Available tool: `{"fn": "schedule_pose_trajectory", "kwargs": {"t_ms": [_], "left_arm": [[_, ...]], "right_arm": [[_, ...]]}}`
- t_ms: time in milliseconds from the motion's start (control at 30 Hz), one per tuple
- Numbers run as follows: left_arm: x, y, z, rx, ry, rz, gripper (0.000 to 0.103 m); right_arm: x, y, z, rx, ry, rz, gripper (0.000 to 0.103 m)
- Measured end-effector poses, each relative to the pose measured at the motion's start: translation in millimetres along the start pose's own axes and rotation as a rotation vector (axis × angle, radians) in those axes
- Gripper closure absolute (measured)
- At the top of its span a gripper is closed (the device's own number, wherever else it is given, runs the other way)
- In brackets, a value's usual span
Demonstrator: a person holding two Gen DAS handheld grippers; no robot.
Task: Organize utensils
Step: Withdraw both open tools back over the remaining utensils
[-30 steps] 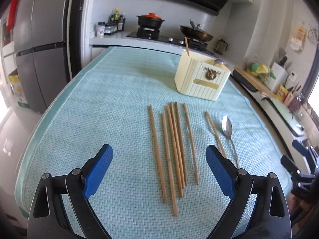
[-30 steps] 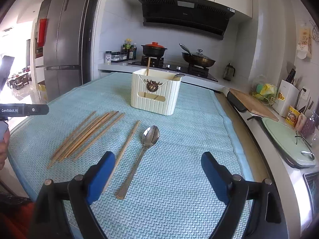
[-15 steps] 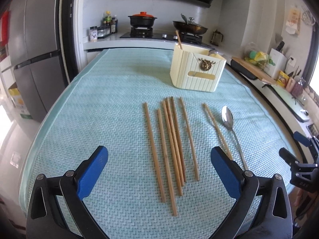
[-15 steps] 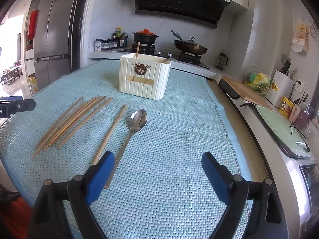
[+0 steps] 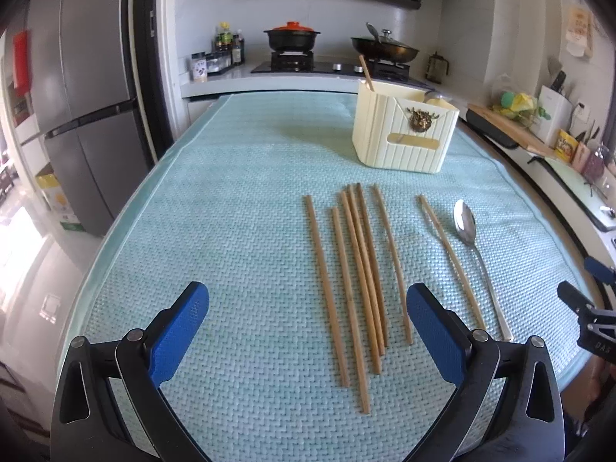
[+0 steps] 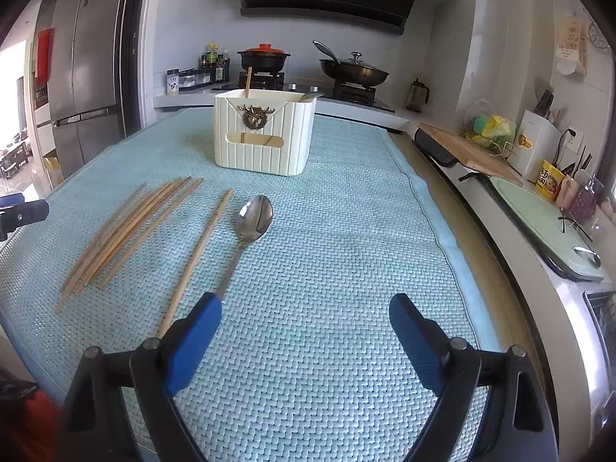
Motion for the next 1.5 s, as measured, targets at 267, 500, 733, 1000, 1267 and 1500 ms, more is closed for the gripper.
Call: {"fn": "schedule_pose_trajectory", "kwargs": {"t_ms": [267,500,733,1000,1267,1500], "left_arm": [[8,0,-3,0.026,0.003,0.112,0.001],[9,2,-7,0.013,0.023,-0.012,0.001],[2,6,-3,-0.014,-0.018,0.017,0.001],[-9,4,-4,0.002,-0.035,-0.044,0.001],[-16,4,-5,0.018,-0.064,-0.042,0.001],[-10,3,-6,0.019,-0.032,-0.084,0.001]], "right_arm": [[7,-3,-3,0.013,-0.013,0.034,0.012],[7,-1,-5,0.019,-0.011,0.032,0.012],[12,5,-5,-0.004,0.002,0.057,0.012],[18,6,-6,-0.005,0.02,0.076,0.012],[21,8,-9,-0.009,0.027,0.096,0.012],[18,5,-8,0.003,0.012,0.1,0.012]]}}
Point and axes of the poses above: each gripper's, at about its wrist camera, not at the fingertips, and y roughly against the way its jaws point, x to its left, z to its top, the point moved 4 cm from there along -y, roughly the way its jaws point, and after that the axes turned 12 degrees about -y, right-handed, at the moved point
